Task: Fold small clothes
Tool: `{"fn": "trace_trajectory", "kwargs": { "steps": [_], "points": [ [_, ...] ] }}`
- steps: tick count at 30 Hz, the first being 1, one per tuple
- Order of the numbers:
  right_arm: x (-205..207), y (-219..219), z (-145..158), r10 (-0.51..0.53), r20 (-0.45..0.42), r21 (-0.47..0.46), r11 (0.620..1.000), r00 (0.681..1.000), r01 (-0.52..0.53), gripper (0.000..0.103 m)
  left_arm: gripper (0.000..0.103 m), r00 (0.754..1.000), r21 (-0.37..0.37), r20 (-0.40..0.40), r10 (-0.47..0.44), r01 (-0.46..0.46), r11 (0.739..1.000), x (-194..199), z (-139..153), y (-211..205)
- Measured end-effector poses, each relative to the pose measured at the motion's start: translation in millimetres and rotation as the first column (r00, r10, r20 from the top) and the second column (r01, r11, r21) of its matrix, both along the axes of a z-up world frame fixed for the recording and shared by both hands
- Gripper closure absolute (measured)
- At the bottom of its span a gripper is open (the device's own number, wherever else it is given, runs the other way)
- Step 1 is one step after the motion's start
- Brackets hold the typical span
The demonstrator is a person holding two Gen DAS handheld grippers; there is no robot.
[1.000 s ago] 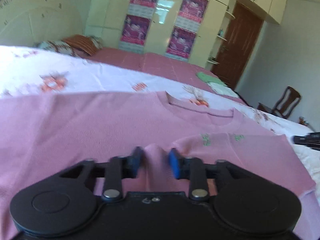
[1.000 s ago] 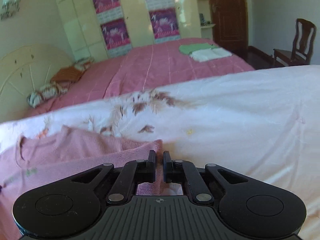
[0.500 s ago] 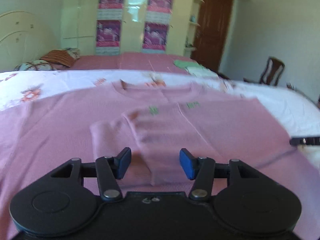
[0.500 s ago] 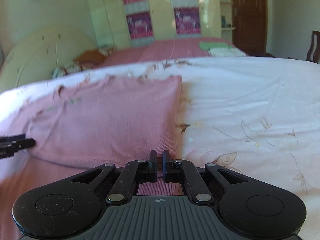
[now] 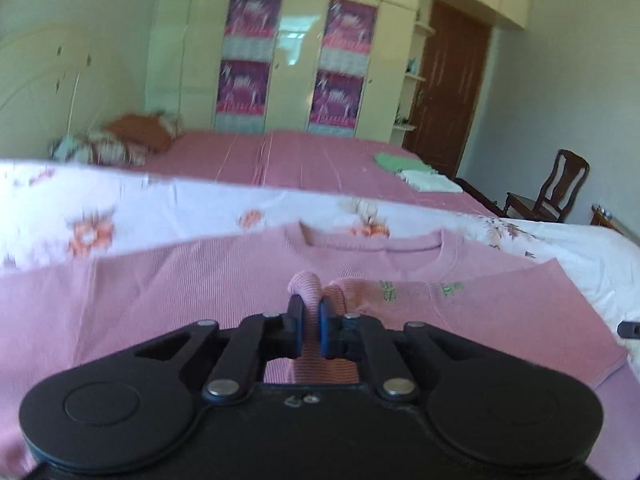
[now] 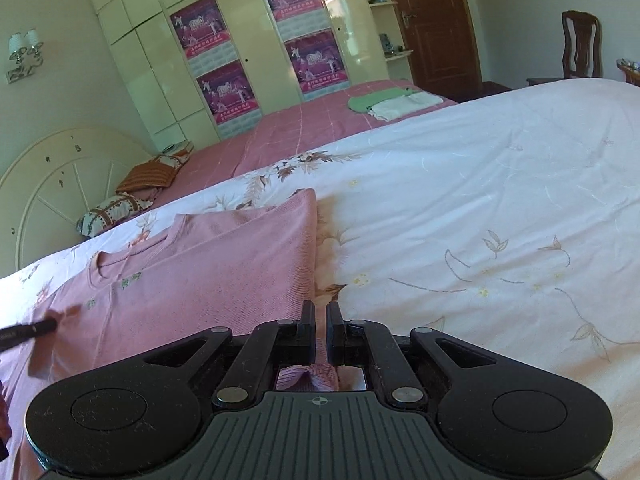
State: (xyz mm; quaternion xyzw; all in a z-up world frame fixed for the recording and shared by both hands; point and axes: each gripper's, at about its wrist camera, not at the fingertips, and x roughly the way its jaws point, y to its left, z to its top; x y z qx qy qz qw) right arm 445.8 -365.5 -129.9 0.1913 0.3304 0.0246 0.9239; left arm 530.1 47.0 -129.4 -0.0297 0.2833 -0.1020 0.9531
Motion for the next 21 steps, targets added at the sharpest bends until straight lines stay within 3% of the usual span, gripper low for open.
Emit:
{"fn": "trace_trajectory", "kwargs": {
  "steps": [3,4,5,6,7,9,12,14,15,16,18,21],
  "points": [
    [-4,3,-1,0.009,-0.001,0.001,1.000,1.000,-0.009,0.099,0.087,0.989,0.068,-0.147,-0.003,0.013,0.998,13,-23,-3],
    [-5,4,-2,0.006,-0.006,-0.004,1.000,1.000,-0.006,0.099,0.080,0.992,0.058,-0.124,-0.003,0.010,0.998,7,-25,1],
    [-7,4,-3,-0.001,-0.011,-0.003,1.000,1.000,0.001,0.099,0.061,0.990,0.069,-0.135,0.035,-0.026,0.997,3,-21,5],
    [-10,4,-1,-0.010,-0.012,0.006,1.000,1.000,0.010,0.099,0.050,0.990,0.075,-0.118,0.079,-0.071,0.995,-4,-14,8],
    [-14,4,1,-0.014,-0.002,0.016,1.000,1.000,0.014,0.099,0.041,0.991,0.052,-0.054,0.123,-0.121,0.991,-19,-4,13],
    [-25,5,11,-0.003,0.040,0.025,1.000,0.999,0.002,0.099,0.041,0.995,0.000,-0.005,0.095,-0.095,0.995,-39,7,7],
    [-29,18,9,0.069,0.042,0.009,0.998,0.997,-0.070,0.099,0.039,0.999,0.040,0.012,-0.036,0.035,0.999,-50,4,-30],
    [-25,31,-3,0.100,-0.016,-0.048,0.994,0.995,-0.101,0.099,0.036,0.990,0.067,-0.115,-0.086,0.094,0.993,-36,-18,-49],
    [-22,33,-11,0.094,-0.068,-0.072,0.992,0.993,-0.099,0.099,0.035,0.989,0.094,-0.121,-0.083,0.095,0.991,-34,-28,-52],
    [-23,33,-17,0.087,-0.062,-0.066,0.994,0.994,-0.091,0.099,0.034,0.990,0.119,-0.104,-0.091,0.103,0.987,-36,-28,-55],
    [-26,29,-12,0.072,-0.077,-0.038,0.996,0.994,-0.075,0.099,0.034,0.992,0.104,-0.103,-0.072,0.083,0.991,-41,-19,-51],
    [-42,25,4,0.071,-0.010,-0.055,0.996,0.997,-0.071,0.094,0.034,0.998,0.083,-0.053,-0.032,0.036,0.996,-67,-5,-33]
  ]
}}
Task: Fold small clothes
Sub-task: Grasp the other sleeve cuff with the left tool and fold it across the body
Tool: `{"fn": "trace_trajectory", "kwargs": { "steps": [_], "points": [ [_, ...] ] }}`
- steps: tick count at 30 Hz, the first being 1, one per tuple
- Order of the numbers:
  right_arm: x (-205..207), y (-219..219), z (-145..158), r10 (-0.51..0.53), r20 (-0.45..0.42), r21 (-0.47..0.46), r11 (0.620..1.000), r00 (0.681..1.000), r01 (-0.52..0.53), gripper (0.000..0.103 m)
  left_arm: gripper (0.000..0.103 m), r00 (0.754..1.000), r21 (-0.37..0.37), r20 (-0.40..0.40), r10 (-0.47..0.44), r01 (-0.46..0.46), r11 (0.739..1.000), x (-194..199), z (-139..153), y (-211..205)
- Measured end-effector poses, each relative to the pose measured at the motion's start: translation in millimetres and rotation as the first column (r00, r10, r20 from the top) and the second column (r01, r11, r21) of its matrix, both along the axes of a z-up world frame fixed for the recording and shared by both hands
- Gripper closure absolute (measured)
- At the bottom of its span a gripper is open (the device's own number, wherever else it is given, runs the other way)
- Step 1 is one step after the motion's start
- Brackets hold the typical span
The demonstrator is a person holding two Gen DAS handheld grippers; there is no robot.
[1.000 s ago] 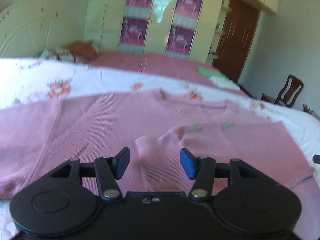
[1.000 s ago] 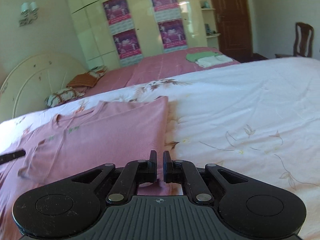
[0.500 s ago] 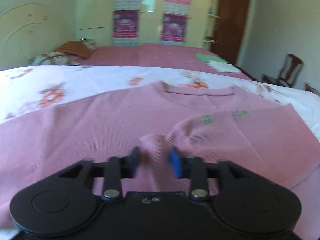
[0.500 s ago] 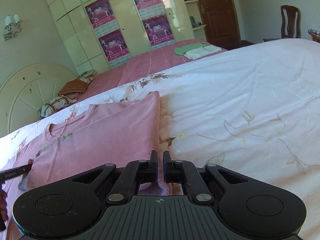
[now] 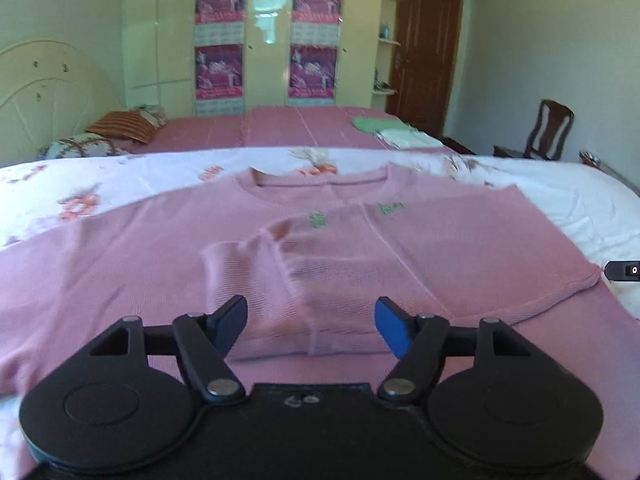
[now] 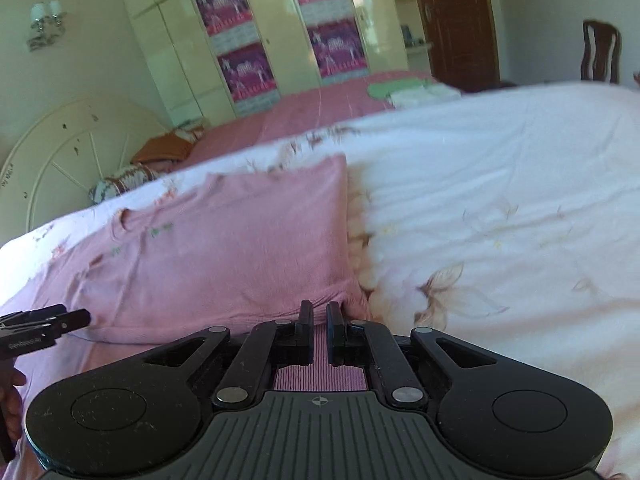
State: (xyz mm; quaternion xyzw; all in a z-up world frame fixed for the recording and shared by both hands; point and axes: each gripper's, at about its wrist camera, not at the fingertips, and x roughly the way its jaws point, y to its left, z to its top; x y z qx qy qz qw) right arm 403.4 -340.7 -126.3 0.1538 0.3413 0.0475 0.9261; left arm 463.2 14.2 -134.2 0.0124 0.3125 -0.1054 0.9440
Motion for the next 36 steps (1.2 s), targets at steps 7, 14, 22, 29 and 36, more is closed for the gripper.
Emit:
{"fn": "trace_trajectory", "kwargs": {
  "steps": [7,14,22,29,36],
  "points": [
    [-30,-19,15,-0.043,0.071,0.006,0.999,0.997,0.043,0.008,0.032,0.943,-0.105,-0.093,0.319,-0.328,0.939,-78,9,114],
    [-54,-21,13,-0.099,0.014,0.064,0.993,0.995,0.098,0.026,0.045,0.772,-0.284,-0.177,0.611,-0.635,0.719,-138,16,263],
    [-72,30,27,-0.174,-0.026,0.098,0.980,0.984,0.175,0.027,0.045,0.635,-0.483,-0.244,0.733,-0.735,0.476,-139,6,390],
    [-77,108,48,-0.204,-0.011,0.139,0.969,0.979,0.203,0.027,0.045,0.652,-0.610,-0.283,0.703,-0.688,0.393,-131,-14,452],
    [-75,145,61,-0.261,-0.022,0.200,0.945,0.965,0.260,0.027,0.047,0.667,-0.644,-0.264,0.697,-0.660,0.388,-106,-20,471]
  ]
}}
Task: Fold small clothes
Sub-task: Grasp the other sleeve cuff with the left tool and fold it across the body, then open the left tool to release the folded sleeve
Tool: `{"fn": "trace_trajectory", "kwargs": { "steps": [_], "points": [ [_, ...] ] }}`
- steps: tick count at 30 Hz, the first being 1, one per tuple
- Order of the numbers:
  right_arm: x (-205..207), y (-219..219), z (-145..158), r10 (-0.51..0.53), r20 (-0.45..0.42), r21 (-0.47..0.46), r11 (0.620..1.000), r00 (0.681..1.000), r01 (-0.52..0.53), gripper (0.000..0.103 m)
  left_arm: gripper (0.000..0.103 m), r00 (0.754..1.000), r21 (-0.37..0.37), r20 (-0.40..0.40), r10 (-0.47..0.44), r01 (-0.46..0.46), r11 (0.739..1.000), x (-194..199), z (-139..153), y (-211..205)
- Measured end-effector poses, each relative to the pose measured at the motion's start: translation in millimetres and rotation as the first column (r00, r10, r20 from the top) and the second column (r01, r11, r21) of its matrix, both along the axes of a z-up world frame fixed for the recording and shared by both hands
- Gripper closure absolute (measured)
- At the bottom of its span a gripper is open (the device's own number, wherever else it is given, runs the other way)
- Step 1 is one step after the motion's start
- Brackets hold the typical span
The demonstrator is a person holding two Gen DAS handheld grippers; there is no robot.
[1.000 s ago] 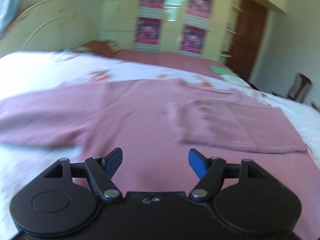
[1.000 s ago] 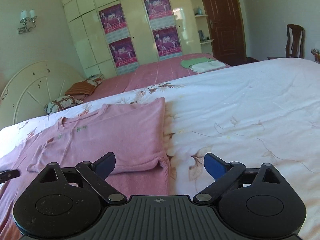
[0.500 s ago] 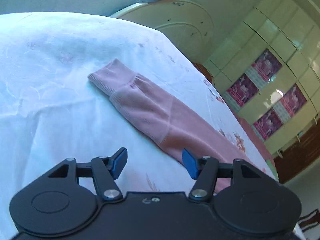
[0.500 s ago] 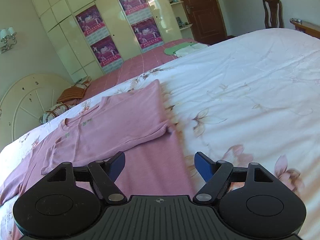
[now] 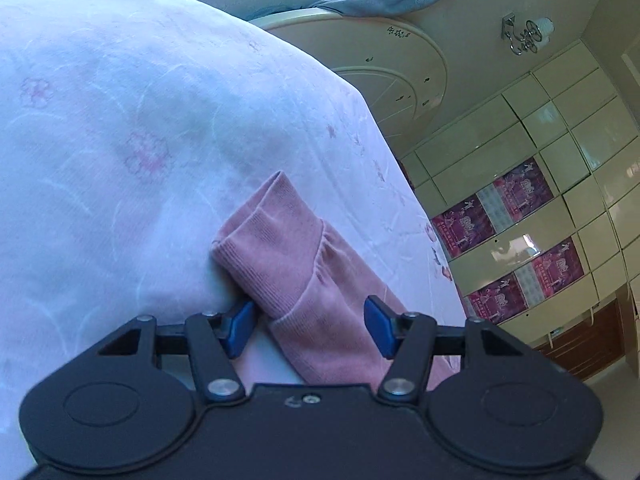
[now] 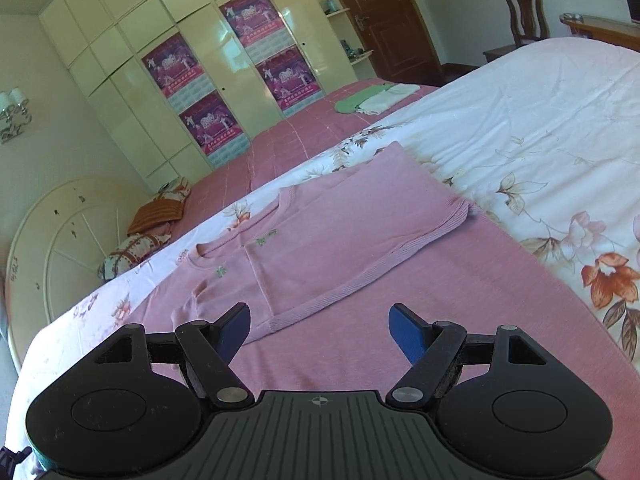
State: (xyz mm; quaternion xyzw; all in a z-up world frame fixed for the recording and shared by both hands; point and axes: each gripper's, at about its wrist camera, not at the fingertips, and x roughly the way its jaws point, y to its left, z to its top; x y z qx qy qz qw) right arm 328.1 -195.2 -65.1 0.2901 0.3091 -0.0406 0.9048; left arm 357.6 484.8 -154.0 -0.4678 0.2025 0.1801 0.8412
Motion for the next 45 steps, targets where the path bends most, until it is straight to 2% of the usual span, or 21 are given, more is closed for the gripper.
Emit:
{"fn": "trace_trajectory", "kwargs": {
  "steps": [1,3,4,6,9,12,14,16,19,23,26,30,32,35,38,40,43,45],
  "points": [
    [0,1,1,-0.009,-0.004,-0.002,1.000,1.000,0.009,0.027,0.052,1.000,0.008,-0.006,0.003,-0.003,1.000,3,0,-1],
    [0,2,2,-0.026,-0.021,-0.017,1.000,0.999,0.025,0.027,0.075,0.999,0.045,-0.048,0.016,-0.014,0.999,9,0,-1],
    [-1,0,3,-0.038,-0.030,-0.027,0.999,0.999,0.037,0.027,0.091,0.997,0.052,-0.072,0.012,-0.008,0.999,10,-2,3],
    [-3,-4,3,-0.058,-0.044,-0.050,0.997,0.997,0.055,0.027,0.092,0.998,0.057,-0.060,0.007,-0.003,0.998,10,-2,2],
    [-9,-11,3,-0.082,-0.056,-0.069,0.995,0.995,0.078,0.027,0.093,0.998,0.112,-0.061,-0.022,0.029,0.993,8,4,-6],
    [-18,-18,3,-0.100,-0.058,-0.074,0.993,0.993,0.095,0.027,0.093,0.994,0.220,-0.037,-0.105,0.111,0.969,15,26,-25],
    [-22,-21,1,-0.102,-0.061,-0.080,0.992,0.993,0.097,0.027,0.093,0.981,0.298,-0.026,-0.193,0.192,0.935,27,44,-49],
    [-25,-24,0,-0.104,-0.062,-0.090,0.991,0.993,0.098,0.027,0.093,0.960,0.345,-0.021,-0.278,0.268,0.900,41,58,-78],
    [-29,-30,-4,-0.109,-0.064,-0.079,0.991,0.992,0.103,0.027,0.093,0.913,0.393,-0.029,-0.408,0.386,0.835,64,72,-135],
    [-29,-37,-7,-0.096,-0.058,-0.064,0.994,0.994,0.092,0.027,0.093,0.846,0.409,-0.051,-0.530,0.502,0.762,91,78,-212],
    [-26,-43,-8,-0.074,-0.044,-0.053,0.996,0.996,0.071,0.027,0.093,0.788,0.426,-0.089,-0.609,0.583,0.692,107,77,-274],
    [-21,-55,-11,-0.045,-0.031,-0.032,0.999,0.999,0.044,0.027,0.093,0.704,0.466,-0.152,-0.693,0.670,0.578,121,70,-348],
    [-20,-63,-14,-0.049,-0.029,-0.021,0.999,0.998,0.049,0.027,0.093,0.671,0.479,-0.193,-0.716,0.701,0.528,127,60,-380],
    [-19,-82,-16,-0.097,-0.024,0.008,0.995,0.995,0.097,0.027,0.093,0.629,0.487,-0.235,-0.741,0.736,0.470,134,44,-421],
    [-8,-101,-20,-0.157,-0.043,-0.012,0.988,0.987,0.157,0.027,0.093,0.607,0.523,-0.297,-0.737,0.749,0.407,135,28,-461],
    [2,-115,-25,-0.187,-0.081,-0.018,0.982,0.979,0.186,0.027,0.093,0.604,0.527,-0.332,-0.725,0.756,0.388,139,16,-481],
    [3,-130,-23,-0.200,-0.078,-0.044,0.979,0.977,0.197,0.027,0.092,0.618,0.565,-0.386,-0.685,0.745,0.354,140,6,-505],
    [0,-136,-19,-0.199,-0.069,-0.061,0.979,0.978,0.195,0.027,0.089,0.616,0.588,-0.404,-0.676,0.741,0.324,139,3,-514]
  ]
}}
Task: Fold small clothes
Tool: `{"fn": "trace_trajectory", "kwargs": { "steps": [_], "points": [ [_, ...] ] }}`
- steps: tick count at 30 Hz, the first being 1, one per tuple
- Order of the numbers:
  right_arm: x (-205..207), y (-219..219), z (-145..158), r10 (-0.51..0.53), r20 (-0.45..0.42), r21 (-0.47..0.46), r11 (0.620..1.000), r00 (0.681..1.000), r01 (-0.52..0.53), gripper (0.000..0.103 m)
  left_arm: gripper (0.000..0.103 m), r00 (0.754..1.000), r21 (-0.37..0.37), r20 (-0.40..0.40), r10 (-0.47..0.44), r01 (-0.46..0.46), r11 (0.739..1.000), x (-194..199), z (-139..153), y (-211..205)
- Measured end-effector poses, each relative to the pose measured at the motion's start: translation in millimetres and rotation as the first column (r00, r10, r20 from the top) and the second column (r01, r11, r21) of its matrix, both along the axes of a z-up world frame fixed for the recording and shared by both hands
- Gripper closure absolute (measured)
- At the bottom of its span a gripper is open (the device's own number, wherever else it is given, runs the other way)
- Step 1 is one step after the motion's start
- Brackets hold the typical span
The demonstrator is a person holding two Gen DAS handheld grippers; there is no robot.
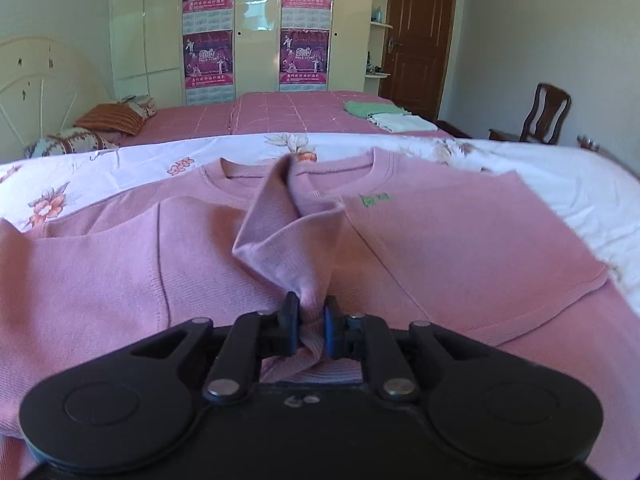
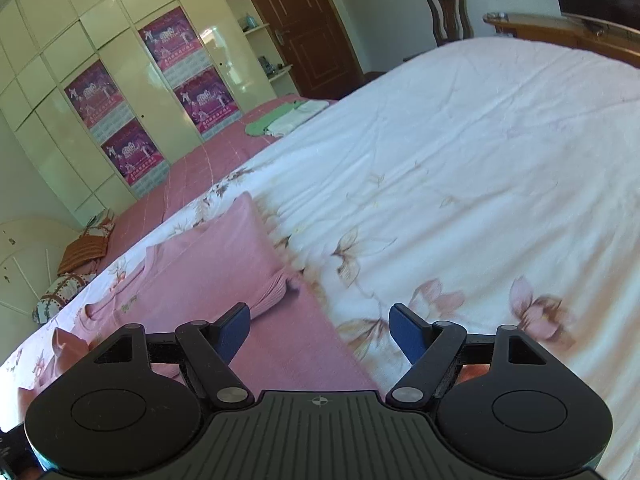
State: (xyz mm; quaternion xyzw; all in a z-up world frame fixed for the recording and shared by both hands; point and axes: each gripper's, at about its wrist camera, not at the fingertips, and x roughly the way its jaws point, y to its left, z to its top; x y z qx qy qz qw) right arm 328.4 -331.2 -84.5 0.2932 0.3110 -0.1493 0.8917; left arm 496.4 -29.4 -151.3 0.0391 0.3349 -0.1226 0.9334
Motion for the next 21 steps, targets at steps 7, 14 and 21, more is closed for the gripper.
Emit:
{"fn": "trace_trajectory", "kwargs": {
  "steps": [7,14,21],
  "points": [
    [6,2,6,0.049,0.025,0.023,0.999,0.998,-0.049,0.027,0.029,0.994,-0.058,0.041,-0.097,0.100,0.993,-16,12,-1],
    [41,66,10,0.216,0.101,0.092,0.970,0.971,-0.226,0.027,0.029,0.994,-0.117,0.093,0.063,-0.051,0.992,-62,40,86],
    [87,146,-3,0.392,0.086,0.104,0.911,0.916,-0.400,0.027,0.030,0.971,-0.089,0.052,0.234,-0.229,0.969,-96,30,193]
  ]
}}
